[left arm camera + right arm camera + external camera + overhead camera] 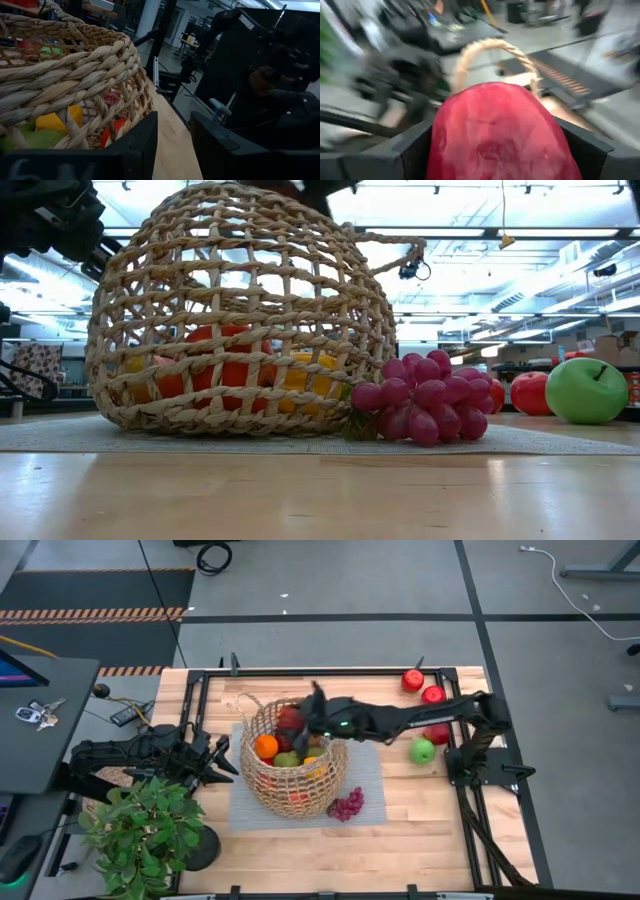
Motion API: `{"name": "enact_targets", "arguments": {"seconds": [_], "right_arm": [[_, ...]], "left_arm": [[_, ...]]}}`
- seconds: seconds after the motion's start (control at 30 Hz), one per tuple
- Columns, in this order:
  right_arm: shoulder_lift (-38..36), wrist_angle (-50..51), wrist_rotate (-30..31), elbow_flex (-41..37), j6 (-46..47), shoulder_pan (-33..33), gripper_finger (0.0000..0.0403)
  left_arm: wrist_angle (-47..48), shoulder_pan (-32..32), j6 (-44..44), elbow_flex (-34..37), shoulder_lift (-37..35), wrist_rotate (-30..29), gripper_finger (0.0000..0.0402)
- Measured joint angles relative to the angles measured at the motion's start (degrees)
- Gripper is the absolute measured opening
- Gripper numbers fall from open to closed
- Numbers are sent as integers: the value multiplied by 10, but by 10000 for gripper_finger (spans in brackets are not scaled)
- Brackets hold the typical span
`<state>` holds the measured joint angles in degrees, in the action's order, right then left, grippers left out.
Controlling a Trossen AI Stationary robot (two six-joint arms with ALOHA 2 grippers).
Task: Build produce basket
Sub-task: Put the bottom red apple into the brown basket, then put the top red apple into the brown basket
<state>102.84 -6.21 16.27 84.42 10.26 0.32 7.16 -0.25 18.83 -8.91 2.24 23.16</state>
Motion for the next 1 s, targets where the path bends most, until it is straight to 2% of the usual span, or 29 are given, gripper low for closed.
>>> {"name": "enact_targets", "arguments": {"seconds": [0.07,0.2,0.37,0.57,0.77,0.93,1.0], "right_arm": [[33,41,40,42,-71,1,333],[86,62,79,100,-232,0,333],[126,72,104,119,-348,1,333],[135,173,67,118,-375,13,333],[135,267,47,118,-352,18,336],[135,277,39,118,-331,18,376],[135,281,57,122,-330,19,393]], "left_arm": [[0,0,0,0,0,0,121],[0,0,0,0,0,0,121],[0,0,0,0,0,0,121],[0,0,0,0,0,0,121],[0,0,0,0,0,0,121],[0,0,0,0,0,0,121],[0,0,0,0,0,0,121]]}}
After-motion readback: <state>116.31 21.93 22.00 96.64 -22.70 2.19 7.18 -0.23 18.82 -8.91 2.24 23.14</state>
